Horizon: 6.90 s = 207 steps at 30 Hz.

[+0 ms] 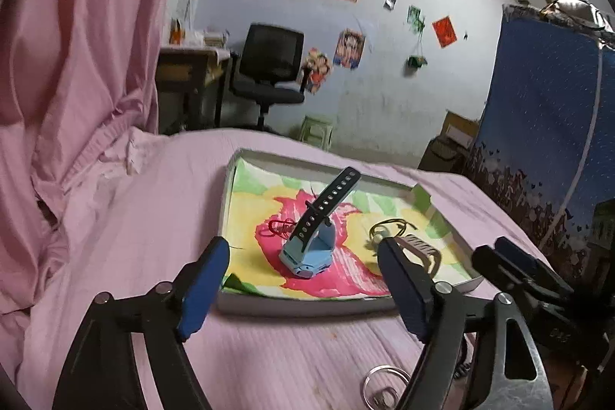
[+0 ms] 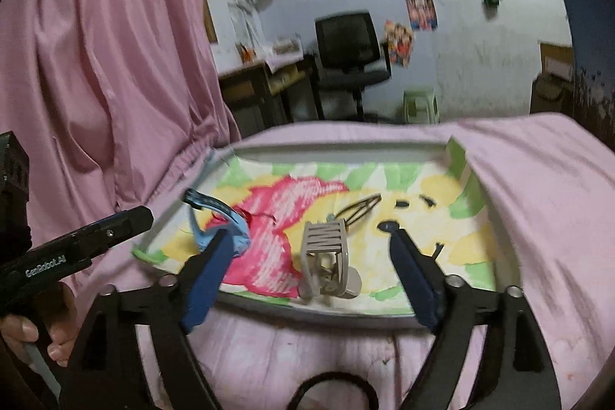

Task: Organize jewelry
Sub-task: 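Withdraw both open tools from the tray, then grasp the silver key ring with the left tool while the right tool grasps the black beaded strap, then carry both held items over the tray and open both tools to release them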

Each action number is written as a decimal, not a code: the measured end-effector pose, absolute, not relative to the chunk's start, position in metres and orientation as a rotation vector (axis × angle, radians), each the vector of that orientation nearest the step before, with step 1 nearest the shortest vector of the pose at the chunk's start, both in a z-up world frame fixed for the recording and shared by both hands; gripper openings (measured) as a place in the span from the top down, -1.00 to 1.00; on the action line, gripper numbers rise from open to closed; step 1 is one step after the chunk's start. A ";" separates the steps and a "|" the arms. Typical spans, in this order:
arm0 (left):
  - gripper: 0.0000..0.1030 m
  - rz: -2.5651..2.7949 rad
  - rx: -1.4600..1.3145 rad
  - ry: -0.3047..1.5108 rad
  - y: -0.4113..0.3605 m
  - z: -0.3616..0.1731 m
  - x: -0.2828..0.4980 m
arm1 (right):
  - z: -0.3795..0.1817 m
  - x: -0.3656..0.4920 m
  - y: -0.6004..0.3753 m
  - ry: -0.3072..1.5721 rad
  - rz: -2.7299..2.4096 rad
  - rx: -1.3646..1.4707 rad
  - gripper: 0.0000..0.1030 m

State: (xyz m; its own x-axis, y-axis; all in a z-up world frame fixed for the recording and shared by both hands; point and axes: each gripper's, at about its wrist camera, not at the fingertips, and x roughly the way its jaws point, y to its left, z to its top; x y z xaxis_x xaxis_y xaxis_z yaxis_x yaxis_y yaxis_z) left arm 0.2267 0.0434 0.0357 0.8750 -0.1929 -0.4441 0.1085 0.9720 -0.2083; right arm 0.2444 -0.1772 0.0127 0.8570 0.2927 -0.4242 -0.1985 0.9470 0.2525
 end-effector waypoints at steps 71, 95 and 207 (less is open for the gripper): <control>0.37 -0.438 0.046 0.729 -0.016 -0.020 0.183 | -0.032 0.165 -0.207 0.731 0.335 0.119 -0.12; 0.88 -0.457 0.034 0.785 -0.017 -0.030 0.184 | -0.049 0.176 -0.195 0.831 0.374 0.102 0.58; 0.39 -0.162 -0.174 0.724 0.040 0.003 0.291 | -0.009 0.294 -0.143 0.651 0.328 0.162 0.59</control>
State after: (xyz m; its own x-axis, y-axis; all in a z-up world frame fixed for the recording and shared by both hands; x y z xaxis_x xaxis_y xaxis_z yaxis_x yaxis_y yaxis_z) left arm 0.2908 0.0399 0.0035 0.7380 -0.2069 -0.6423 0.0866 0.9730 -0.2138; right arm 0.2939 -0.1434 -0.0094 0.7465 0.3490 -0.5665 -0.2482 0.9360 0.2496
